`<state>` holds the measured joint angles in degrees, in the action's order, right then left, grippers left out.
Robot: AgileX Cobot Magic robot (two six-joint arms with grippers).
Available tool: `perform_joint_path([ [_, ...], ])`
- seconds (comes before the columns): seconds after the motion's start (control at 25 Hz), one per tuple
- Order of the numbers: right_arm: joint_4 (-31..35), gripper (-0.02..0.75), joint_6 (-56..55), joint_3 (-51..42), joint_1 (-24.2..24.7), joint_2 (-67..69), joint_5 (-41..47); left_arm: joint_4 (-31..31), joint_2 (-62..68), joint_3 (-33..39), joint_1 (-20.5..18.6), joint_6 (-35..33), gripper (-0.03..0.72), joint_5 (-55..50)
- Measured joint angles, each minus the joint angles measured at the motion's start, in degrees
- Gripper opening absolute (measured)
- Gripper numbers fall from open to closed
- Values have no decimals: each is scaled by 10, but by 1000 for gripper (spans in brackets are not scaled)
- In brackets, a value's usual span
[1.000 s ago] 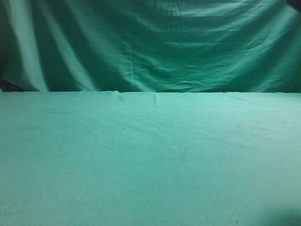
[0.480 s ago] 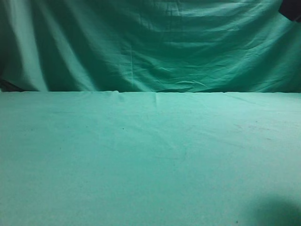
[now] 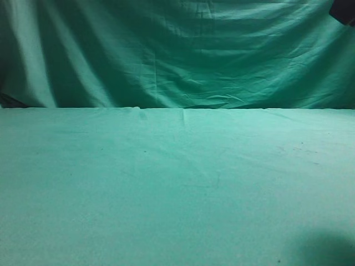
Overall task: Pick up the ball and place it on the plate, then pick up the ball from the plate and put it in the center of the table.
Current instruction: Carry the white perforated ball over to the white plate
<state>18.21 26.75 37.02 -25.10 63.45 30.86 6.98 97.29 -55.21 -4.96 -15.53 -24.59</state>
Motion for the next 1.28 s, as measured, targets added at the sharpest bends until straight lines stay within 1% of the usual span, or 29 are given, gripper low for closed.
perform_joint_path([
  [0.2, 1, 47, 0, 0, 0, 0, 0, 1, 0, 0, 0, 2, 308, 25],
  [0.92, 3, 47, 0, 0, 0, 0, 6, 3, 17, 0, 0, 4, 308, 38],
  [1.0, 3, 47, 0, 0, 0, 0, 6, -3, 17, 0, 0, 4, 402, 38],
  [1.12, 3, 47, 0, 0, 0, 0, 7, -22, 17, 0, 0, 4, 603, 38],
  [1.2, 3, 47, 0, 0, 0, 0, 7, -38, 16, -7, 0, 4, 659, 31],
  [1.28, 3, 47, 0, 0, 0, 0, 8, -56, 12, -19, 0, 4, 645, 21],
])
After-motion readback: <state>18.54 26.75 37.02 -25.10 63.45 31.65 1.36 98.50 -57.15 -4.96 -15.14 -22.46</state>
